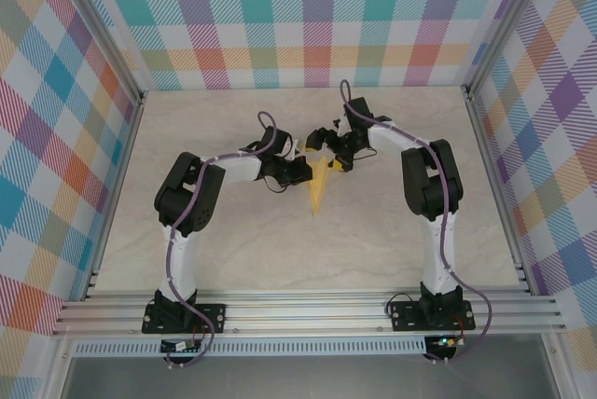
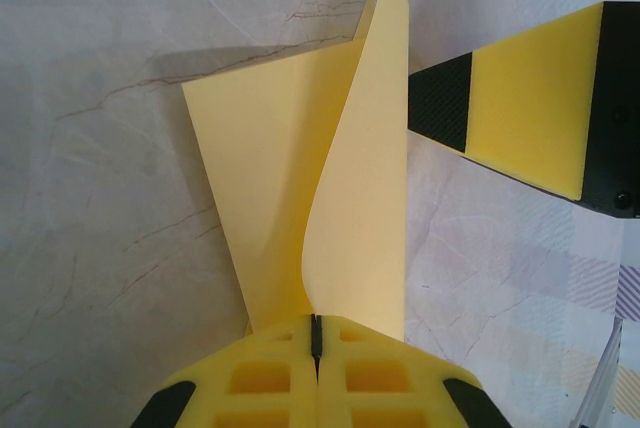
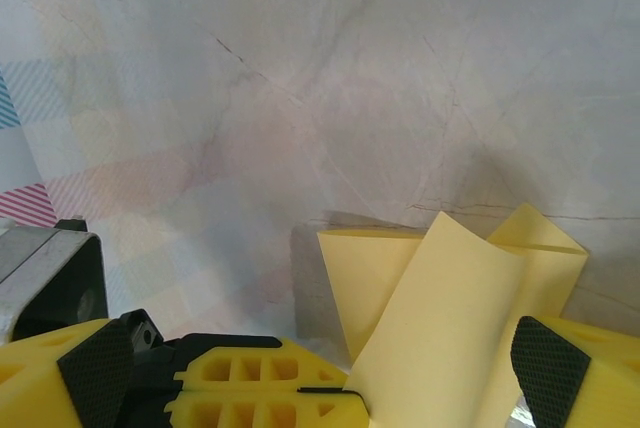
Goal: Fold a paper plane with a square sheet of paper (fold left side to right side)
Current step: Fold the wing for the fifth time at the center of the table.
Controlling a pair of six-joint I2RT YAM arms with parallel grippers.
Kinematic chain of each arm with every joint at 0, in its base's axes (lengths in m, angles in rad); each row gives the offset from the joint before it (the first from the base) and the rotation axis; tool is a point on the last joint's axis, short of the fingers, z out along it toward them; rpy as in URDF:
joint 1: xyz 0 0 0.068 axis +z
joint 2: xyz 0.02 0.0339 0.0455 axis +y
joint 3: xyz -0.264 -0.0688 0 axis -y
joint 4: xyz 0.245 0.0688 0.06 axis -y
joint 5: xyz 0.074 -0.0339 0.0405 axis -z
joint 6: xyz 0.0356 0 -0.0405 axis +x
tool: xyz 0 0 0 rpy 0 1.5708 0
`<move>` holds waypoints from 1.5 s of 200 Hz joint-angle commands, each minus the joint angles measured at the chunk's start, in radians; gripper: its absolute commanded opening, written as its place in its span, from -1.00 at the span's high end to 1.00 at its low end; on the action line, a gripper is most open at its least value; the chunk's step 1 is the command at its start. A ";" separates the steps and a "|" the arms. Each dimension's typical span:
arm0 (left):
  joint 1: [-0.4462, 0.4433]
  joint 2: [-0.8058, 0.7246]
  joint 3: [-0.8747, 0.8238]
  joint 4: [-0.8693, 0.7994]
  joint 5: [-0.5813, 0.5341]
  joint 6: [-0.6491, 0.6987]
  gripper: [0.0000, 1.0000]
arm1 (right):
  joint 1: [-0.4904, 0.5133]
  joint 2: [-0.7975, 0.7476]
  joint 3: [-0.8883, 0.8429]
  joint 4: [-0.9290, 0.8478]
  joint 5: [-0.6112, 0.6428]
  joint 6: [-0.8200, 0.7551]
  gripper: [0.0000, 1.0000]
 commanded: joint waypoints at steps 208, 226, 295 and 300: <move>-0.009 0.000 0.048 -0.042 -0.024 0.044 0.93 | 0.023 0.065 0.050 -0.107 0.039 -0.057 -1.00; -0.010 0.000 0.028 -0.038 -0.015 0.046 0.93 | 0.022 0.059 0.050 -0.099 0.029 -0.057 -1.00; -0.015 0.007 -0.019 -0.027 -0.010 0.049 0.92 | 0.017 0.022 0.061 -0.076 0.006 -0.055 -1.00; -0.015 0.010 -0.019 -0.028 -0.011 0.051 0.93 | 0.014 0.013 0.061 -0.076 0.006 -0.054 -1.00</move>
